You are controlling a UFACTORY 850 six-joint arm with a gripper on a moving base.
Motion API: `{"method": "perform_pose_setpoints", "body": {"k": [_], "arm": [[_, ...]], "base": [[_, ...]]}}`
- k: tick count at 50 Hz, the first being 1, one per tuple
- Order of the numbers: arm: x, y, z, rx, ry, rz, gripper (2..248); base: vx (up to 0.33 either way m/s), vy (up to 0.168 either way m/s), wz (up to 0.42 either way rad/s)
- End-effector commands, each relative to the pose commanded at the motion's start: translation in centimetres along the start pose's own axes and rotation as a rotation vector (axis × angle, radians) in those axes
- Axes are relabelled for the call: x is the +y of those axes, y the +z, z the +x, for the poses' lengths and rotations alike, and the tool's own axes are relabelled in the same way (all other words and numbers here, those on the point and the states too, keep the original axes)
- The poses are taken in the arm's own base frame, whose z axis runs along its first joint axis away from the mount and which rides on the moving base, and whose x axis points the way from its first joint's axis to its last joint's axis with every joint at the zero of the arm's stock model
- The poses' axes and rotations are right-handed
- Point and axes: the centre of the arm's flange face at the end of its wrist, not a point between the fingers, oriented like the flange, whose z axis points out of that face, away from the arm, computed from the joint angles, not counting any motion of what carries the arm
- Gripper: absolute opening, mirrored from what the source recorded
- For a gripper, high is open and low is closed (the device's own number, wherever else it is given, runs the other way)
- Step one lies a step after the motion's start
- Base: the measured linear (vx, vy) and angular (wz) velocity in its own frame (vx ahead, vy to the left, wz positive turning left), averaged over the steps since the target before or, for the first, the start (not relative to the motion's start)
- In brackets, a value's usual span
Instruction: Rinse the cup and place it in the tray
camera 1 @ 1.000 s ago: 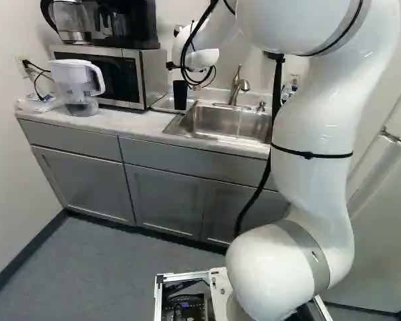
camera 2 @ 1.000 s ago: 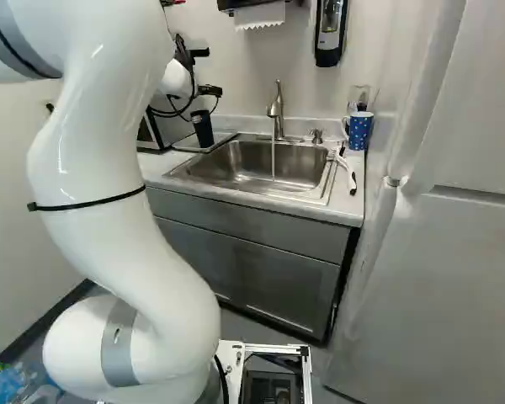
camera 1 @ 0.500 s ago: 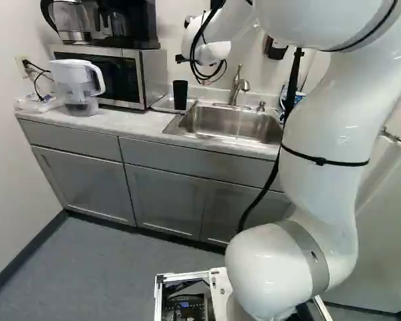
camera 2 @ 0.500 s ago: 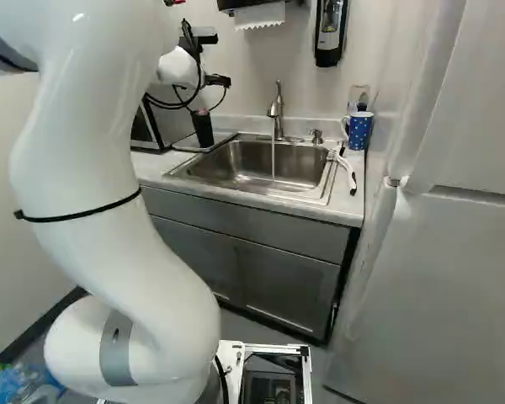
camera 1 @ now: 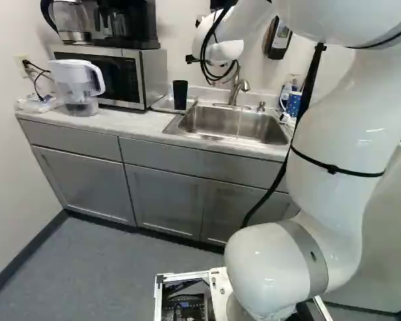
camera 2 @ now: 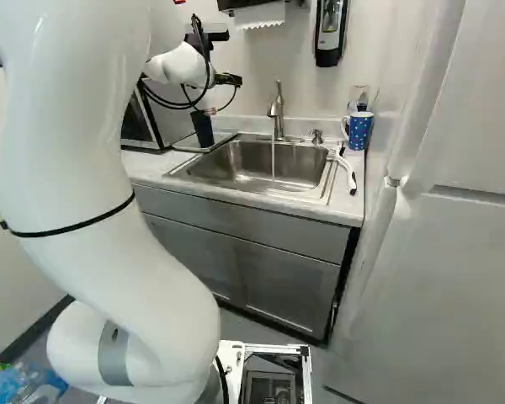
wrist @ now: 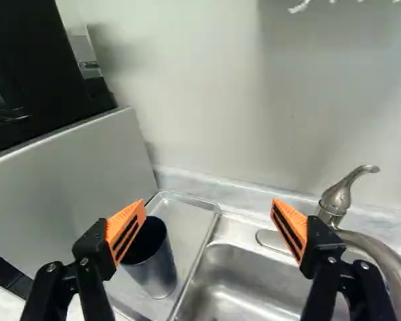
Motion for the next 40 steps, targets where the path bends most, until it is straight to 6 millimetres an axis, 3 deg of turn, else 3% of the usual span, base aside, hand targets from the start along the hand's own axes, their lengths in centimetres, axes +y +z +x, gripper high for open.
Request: {"method": "perform_pose_setpoints", "body": {"k": [40], "arm": [[6.2, 0.3, 0.3, 0.005, 0.023, -0.104, 247]], "base": [[0.0, 0.0, 0.0]]}}
